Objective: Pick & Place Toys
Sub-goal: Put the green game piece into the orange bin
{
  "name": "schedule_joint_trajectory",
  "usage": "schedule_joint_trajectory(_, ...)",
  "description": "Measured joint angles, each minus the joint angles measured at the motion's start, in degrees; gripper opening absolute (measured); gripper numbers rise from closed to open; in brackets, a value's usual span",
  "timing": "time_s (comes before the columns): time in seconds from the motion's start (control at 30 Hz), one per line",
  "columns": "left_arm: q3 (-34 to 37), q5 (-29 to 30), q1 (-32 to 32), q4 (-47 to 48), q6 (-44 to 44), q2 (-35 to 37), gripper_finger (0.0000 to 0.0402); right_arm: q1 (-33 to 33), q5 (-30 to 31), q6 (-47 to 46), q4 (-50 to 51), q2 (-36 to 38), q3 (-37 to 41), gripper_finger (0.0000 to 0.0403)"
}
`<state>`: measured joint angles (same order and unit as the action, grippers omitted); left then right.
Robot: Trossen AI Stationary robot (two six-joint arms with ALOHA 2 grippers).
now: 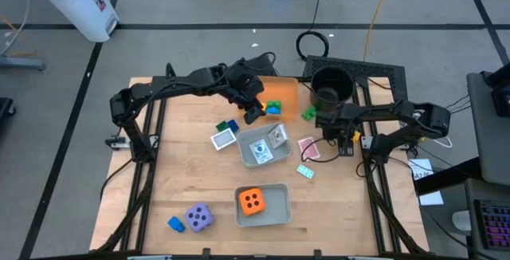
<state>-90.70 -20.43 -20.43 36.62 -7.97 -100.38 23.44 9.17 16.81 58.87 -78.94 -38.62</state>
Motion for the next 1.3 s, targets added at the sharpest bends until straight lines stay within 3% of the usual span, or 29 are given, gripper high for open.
schedule_joint_trajectory(0.33,0.0,0.0,0.0,-0.5,0.0,0.0,0.0177,1.3,-0.7,-5.5,0.3,6.3,-7.2,0.0148)
schedule_joint_trajectory(0.43,0.0,0.0,0.0,-0.5,0.3,0.0,0.0177,1.4,-3.5,-8.3,0.0,8.9,-11.6,0.0151)
schedule_joint_trajectory(0.67,0.0,0.0,0.0,-2.3,1.8,0.0,0.0177,1.4,-15.0,-18.0,-7.3,14.8,-20.2,0.0142)
schedule_joint_trajectory(0.93,0.0,0.5,2.0,-10.7,17.2,0.0,0.0176,2.7,-36.2,-39.3,-34.3,18.0,-20.1,0.0144)
schedule_joint_trajectory(1.07,0.0,7.4,4.2,-15.3,23.8,0.0,0.0172,3.0,-44.8,-48.7,-47.1,17.8,-19.0,0.0142)
schedule_joint_trajectory(1.23,0.0,23.7,8.0,-20.5,34.2,0.0,0.0164,3.2,-48.5,-58.5,-58.2,17.7,-15.1,0.0148)
schedule_joint_trajectory(1.3,0.0,27.4,9.5,-23.2,37.4,0.0,0.0161,3.2,-48.8,-61.9,-63.2,17.7,-12.8,0.0146)
